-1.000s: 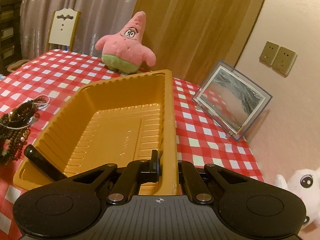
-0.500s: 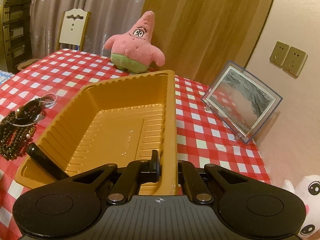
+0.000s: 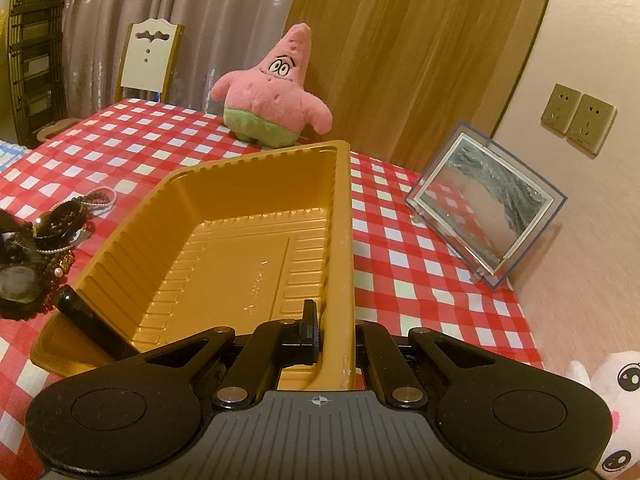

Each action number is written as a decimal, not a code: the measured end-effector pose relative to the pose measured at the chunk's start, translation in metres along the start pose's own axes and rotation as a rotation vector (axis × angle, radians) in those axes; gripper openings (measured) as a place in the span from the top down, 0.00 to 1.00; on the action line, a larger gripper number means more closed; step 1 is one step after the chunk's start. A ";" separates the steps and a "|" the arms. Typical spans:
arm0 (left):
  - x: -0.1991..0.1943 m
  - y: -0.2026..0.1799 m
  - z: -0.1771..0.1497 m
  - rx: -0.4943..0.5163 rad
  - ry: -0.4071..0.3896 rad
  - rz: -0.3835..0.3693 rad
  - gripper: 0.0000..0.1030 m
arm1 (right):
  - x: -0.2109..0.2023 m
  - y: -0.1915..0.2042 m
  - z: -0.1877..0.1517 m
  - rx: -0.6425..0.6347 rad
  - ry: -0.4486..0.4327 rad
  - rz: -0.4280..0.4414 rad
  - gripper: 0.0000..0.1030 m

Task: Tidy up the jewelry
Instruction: 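Lower the black watch into the tray and release it, then grasp a dark beaded bracelet from the pile with the left gripper, then drop the beaded bracelet into the tray beside the watch, then grasp the red-beaded strand from the pile with the left gripper and lift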

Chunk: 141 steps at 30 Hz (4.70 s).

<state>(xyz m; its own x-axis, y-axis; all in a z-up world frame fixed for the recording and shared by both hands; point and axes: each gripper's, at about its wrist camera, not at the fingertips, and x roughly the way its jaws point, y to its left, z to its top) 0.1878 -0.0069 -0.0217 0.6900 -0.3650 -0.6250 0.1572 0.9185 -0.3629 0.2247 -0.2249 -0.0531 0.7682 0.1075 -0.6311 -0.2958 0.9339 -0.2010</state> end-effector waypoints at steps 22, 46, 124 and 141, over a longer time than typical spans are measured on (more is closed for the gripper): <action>0.032 -0.032 -0.019 0.035 0.073 -0.078 0.76 | 0.000 -0.006 -0.006 0.029 0.016 0.007 0.97; 0.017 0.081 -0.069 0.182 0.151 0.449 0.83 | -0.001 -0.006 -0.005 0.041 0.017 -0.023 0.97; -0.010 0.074 -0.047 -0.069 0.105 0.338 0.73 | 0.005 -0.008 -0.001 0.009 0.008 0.014 0.97; 0.022 0.071 -0.044 0.088 0.112 0.335 0.80 | 0.006 -0.008 -0.001 0.031 -0.022 -0.007 0.97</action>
<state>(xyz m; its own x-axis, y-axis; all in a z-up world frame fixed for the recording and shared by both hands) 0.1830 0.0433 -0.0914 0.6329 -0.0511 -0.7726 -0.0013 0.9978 -0.0670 0.2311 -0.2316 -0.0557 0.7826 0.1086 -0.6129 -0.2735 0.9445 -0.1818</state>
